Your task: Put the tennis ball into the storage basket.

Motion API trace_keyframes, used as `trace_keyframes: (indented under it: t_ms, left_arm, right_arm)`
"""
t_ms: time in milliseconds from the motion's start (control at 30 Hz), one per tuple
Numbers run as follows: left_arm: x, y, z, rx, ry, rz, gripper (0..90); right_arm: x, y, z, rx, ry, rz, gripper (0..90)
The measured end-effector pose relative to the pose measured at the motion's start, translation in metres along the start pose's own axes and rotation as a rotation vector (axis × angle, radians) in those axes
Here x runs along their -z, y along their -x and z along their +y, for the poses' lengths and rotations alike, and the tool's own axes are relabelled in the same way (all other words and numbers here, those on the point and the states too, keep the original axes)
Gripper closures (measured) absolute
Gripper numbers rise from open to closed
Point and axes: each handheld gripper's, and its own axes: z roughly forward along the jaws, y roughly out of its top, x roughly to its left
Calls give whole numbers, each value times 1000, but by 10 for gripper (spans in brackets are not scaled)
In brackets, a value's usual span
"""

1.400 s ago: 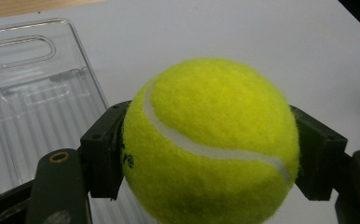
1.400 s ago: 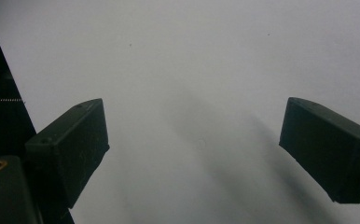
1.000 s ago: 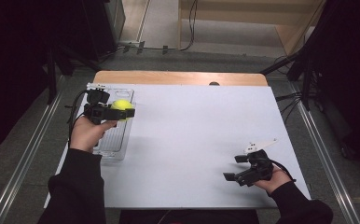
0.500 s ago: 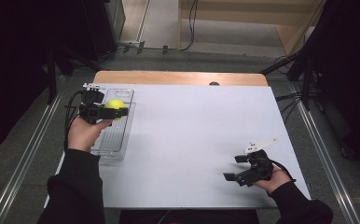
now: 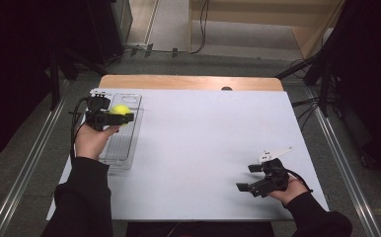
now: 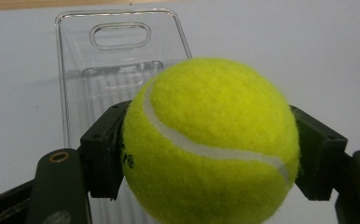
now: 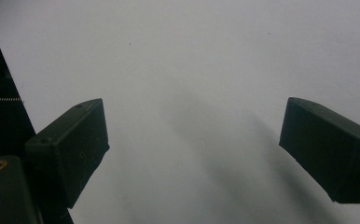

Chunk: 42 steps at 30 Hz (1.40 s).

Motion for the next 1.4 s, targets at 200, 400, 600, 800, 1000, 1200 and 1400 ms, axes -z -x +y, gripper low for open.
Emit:
trace_keyframes:
  t_ms: [200, 400, 600, 800, 1000, 1200, 1400]
  left_arm:
    - [-5, -4, 2, 18, 18, 10, 264]
    - [-14, -6, 4, 31, 26, 14, 264]
    - [-18, -7, 4, 30, 25, 29, 263]
    - [-21, -11, 2, 40, 23, 38, 263]
    - [-25, -14, -1, 53, 20, 27, 262]
    - [-29, -18, -4, 67, 9, 37, 262]
    - [-33, -19, -6, 74, -4, 41, 261]
  right_arm:
    - [-1, 0, 0, 2, 1, 2, 62]
    - [-1, 0, 0, 7, -1, 3, 62]
    - [-1, 0, 0, 6, 0, 3, 62]
    - [-1, 0, 0, 5, 0, 3, 62]
    - [-1, 0, 0, 7, 0, 3, 62]
    - [-1, 0, 0, 4, 1, 3, 62]
    - [-1, 0, 0, 8, 0, 3, 62]
